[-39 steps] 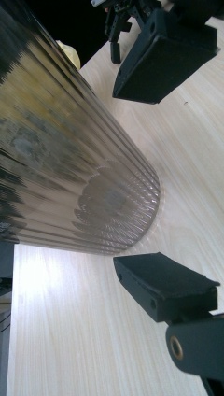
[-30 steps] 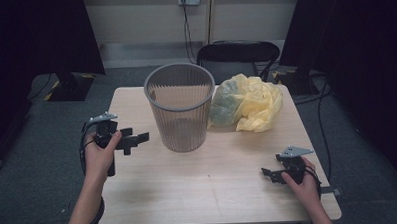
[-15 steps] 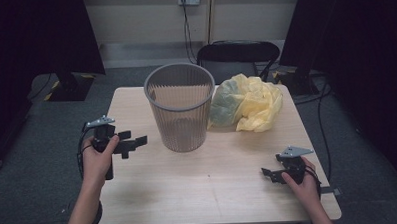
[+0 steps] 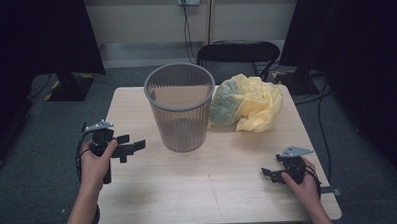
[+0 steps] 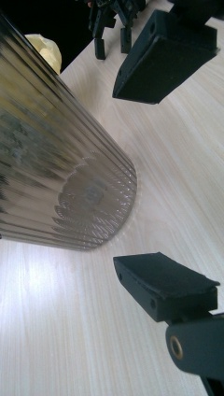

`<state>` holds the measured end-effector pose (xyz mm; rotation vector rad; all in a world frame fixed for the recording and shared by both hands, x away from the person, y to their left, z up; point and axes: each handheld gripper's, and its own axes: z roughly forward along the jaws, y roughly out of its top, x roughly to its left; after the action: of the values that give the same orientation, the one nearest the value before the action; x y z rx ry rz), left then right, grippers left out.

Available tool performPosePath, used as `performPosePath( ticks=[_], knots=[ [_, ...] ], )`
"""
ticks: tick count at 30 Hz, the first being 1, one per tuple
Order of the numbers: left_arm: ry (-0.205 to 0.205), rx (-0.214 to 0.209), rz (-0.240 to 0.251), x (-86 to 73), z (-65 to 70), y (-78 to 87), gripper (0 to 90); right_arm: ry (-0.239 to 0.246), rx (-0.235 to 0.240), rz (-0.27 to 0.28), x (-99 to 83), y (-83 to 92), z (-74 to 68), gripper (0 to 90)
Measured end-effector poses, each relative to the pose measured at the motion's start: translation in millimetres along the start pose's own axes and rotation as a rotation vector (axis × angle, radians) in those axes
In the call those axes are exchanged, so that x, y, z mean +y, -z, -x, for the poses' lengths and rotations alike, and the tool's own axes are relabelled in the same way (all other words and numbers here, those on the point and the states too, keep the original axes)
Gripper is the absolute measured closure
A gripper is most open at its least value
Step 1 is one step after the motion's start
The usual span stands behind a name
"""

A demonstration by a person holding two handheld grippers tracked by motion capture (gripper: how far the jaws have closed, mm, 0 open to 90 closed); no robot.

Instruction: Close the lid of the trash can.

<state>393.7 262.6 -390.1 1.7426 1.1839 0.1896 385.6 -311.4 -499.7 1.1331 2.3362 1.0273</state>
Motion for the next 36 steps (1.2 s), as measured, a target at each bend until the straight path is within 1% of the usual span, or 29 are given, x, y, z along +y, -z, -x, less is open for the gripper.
performPosePath(
  ticks=[11, 12, 20, 28, 36],
  knots=[
    [-0.005, -0.004, -0.001, -4.9, -0.4, -2.0, 15.9, 0.000, 0.000, -0.001, 0.0, 0.0, 0.0, 14.4],
    [-0.005, -0.010, -0.003, -5.3, -0.5, -2.1, 16.0, 0.000, 0.000, 0.000, 0.0, 0.0, 0.0, 14.4],
    [-0.008, -0.007, -0.006, -9.8, -0.8, -2.8, 15.9, 0.000, 0.000, 0.000, 0.0, 0.0, 0.0, 14.4],
    [-0.021, -0.017, -0.010, -11.9, 1.8, -2.6, 15.9, 0.000, 0.000, 0.000, 0.0, 0.0, 0.0, 14.4],
    [-0.011, -0.027, -0.011, -15.4, 0.7, -5.8, 15.9, 0.000, 0.000, -0.001, 0.0, 0.0, 0.0, 14.4]
  ],
)
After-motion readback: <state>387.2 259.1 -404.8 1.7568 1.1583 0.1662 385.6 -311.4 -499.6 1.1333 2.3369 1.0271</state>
